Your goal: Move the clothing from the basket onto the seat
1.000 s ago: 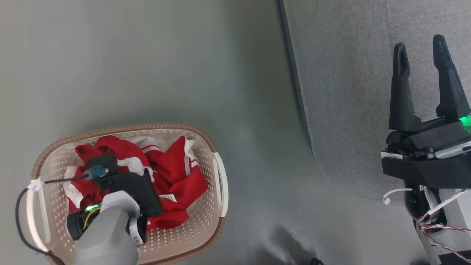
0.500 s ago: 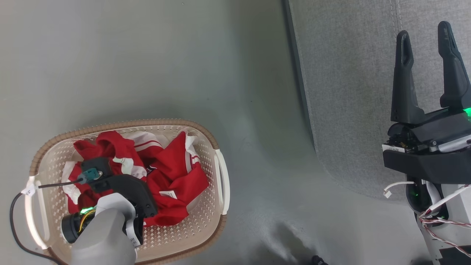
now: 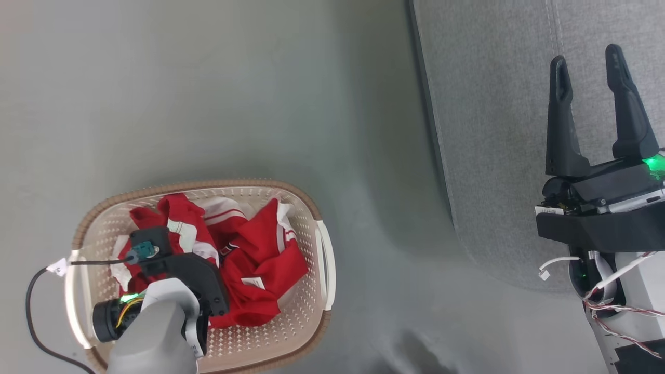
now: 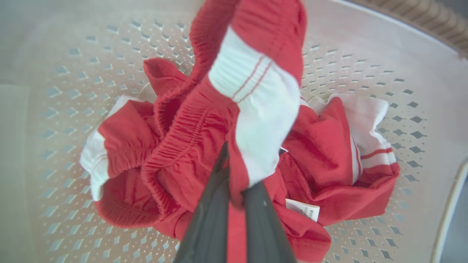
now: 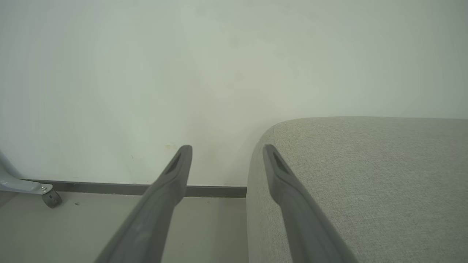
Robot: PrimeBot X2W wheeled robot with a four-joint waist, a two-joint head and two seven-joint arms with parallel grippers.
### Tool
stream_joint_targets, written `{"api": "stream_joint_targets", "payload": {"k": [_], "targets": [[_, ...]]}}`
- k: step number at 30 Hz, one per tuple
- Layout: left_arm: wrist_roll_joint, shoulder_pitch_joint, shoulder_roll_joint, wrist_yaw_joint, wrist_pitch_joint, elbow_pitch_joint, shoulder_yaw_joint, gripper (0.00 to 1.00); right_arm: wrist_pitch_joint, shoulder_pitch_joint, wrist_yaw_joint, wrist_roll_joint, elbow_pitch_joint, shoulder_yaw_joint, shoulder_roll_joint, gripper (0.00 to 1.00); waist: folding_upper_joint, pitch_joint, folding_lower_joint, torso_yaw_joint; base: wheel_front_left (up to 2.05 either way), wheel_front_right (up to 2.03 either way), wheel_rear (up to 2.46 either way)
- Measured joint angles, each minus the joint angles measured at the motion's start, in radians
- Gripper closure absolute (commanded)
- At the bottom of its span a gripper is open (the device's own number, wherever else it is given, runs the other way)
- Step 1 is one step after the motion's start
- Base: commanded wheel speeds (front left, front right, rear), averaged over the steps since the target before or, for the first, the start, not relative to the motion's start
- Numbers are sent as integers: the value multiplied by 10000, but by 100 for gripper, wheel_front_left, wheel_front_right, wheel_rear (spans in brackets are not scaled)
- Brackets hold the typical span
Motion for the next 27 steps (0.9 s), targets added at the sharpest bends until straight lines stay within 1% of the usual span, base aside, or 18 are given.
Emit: {"api": "stream_joint_targets", "payload": {"k": [9,17,24,27], "targets": [[136,488,-10,-2,-360,-77,-585,100,0,177,104,4,840,17,-19,0,0,-798,0,333,0,0,0],[226,945,-25,-23,-754,-198,-786,100,2,715,257,4,1455,58,-130,0,0,-1697,-1,721,0,0,0],[221,1141,-35,-290,-1043,-610,-807,100,2,1137,265,4,1887,67,-251,0,-1,-2537,-1,1091,0,0,0],[113,1470,-50,-550,-1135,-803,-744,100,2,1391,267,4,2115,88,-253,0,-1,-3031,-1,1297,0,0,0]]}}
